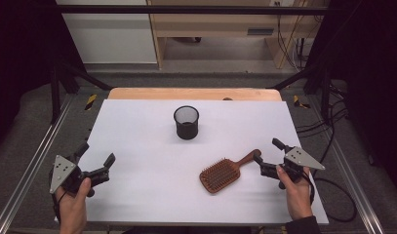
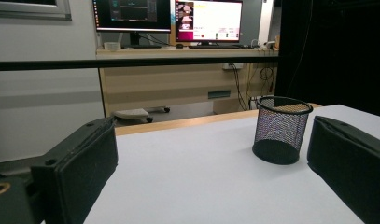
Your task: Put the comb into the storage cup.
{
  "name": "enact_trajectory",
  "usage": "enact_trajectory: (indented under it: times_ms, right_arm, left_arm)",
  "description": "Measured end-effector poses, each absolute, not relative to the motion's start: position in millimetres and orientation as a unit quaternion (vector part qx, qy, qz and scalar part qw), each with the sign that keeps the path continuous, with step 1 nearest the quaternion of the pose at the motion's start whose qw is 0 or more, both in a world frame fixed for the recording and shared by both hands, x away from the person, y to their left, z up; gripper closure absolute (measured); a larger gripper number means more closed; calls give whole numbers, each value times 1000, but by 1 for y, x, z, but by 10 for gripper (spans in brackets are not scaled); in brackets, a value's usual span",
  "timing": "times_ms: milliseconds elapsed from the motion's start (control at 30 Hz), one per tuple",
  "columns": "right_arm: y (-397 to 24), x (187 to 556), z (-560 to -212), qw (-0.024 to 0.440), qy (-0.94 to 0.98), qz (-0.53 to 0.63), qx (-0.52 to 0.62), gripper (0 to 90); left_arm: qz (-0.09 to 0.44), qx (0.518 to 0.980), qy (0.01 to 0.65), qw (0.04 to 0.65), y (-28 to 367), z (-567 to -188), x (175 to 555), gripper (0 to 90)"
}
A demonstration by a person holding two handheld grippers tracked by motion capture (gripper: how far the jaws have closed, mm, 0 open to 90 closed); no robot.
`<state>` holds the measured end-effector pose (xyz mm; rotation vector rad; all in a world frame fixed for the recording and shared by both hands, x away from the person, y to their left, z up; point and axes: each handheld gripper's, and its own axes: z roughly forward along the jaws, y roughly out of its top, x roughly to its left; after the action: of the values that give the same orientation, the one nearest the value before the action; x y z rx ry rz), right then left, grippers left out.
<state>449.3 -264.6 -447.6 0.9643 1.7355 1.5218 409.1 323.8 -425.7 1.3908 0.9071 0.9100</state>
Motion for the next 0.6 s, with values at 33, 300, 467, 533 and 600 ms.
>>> enact_trajectory:
  times_ms: [33,300,467,533,600]
  right_arm:
    - [-266,451,-448,311,658,577,371,94]
    - [-266,449,-447,305,658,565,393,74]
    - [-263,451,-448,296,659,553,415,58]
    - [-263,452,-448,293,659,551,419,56]
    - [-263,452,-448,292,661,544,427,54]
  left_arm:
    - [390,597,388,583,324,-426,409,21]
    - [388,598,390,583,323,-427,406,21]
    - [384,600,391,583,323,-429,407,21]
    - [384,601,391,582,323,-429,407,21]
    - [384,603,390,581,322,-429,407,21]
